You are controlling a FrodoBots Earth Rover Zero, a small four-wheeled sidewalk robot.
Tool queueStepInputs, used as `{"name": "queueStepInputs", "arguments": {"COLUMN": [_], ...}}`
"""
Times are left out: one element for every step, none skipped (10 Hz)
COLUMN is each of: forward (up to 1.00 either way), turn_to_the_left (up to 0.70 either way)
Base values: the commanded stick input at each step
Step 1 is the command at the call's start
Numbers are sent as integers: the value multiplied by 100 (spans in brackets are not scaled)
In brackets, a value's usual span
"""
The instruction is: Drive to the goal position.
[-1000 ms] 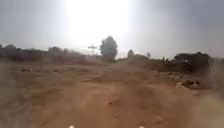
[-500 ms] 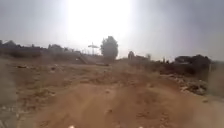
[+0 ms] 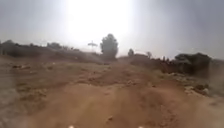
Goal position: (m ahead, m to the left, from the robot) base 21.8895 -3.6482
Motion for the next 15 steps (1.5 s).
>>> {"name": "queueStepInputs", "arguments": {"forward": [45,45,45,45,45,42,24,6,0,0,0,0,0,0,0], "turn_to_the_left": [-27,-27,-27,-27,-27,-28,-35,-43,-45,-45,-45,-45,-45,-45,-45]}}
